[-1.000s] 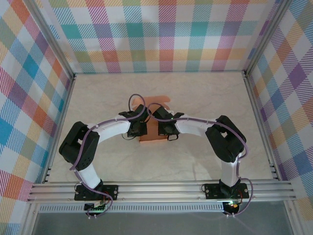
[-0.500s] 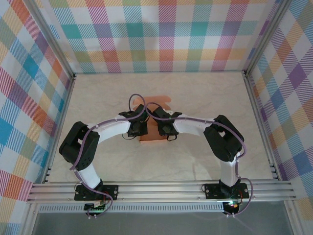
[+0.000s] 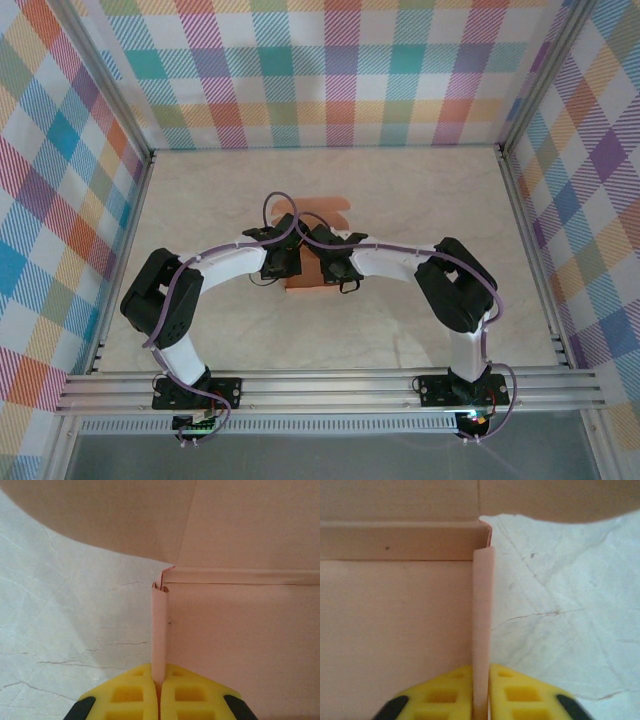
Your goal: Fold the paper box
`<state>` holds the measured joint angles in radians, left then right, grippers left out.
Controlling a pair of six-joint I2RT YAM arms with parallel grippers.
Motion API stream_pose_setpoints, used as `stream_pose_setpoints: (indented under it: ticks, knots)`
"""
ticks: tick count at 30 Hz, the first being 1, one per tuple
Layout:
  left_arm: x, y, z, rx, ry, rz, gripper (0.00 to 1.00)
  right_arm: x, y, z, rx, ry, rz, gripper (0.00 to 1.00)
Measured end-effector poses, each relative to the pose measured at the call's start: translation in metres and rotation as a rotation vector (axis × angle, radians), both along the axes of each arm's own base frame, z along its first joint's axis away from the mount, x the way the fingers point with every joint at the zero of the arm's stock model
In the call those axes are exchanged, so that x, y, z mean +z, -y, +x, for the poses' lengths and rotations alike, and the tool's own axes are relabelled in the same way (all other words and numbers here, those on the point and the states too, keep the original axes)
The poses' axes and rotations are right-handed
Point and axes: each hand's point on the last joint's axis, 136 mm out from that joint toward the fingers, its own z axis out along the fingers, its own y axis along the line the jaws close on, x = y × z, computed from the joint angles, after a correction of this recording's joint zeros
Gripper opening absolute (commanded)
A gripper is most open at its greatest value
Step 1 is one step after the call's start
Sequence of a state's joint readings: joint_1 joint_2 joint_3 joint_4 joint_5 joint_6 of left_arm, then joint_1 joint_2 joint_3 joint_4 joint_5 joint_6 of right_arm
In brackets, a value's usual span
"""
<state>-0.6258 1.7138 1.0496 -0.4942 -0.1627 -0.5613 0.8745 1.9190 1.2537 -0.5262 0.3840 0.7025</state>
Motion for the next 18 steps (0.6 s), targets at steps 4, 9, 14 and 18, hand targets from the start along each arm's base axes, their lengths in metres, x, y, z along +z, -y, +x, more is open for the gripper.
stream_pose_setpoints:
  ticks: [4, 9, 14, 18]
  knots:
    - [0.0, 0.0, -0.0002, 0.002, -0.003, -0.004, 0.06, -0.0005, 0.0004, 0.0038, 0.001, 0.002, -0.053, 0.0]
    - [-0.0003, -0.0012, 0.003, 0.018, -0.021, -0.048, 0.05, -0.0011, 0.0015, 0.0068, 0.002, 0.022, -0.154, 0.0]
    - [-0.0001, 0.001, 0.0048, 0.019, -0.025, -0.076, 0.05, -0.0005, 0.0044, 0.0082, -0.005, 0.047, -0.211, 0.0]
    - [-0.0003, 0.002, 0.0052, 0.017, -0.023, -0.077, 0.05, 0.0002, 0.005, 0.0086, -0.009, 0.058, -0.204, 0.0]
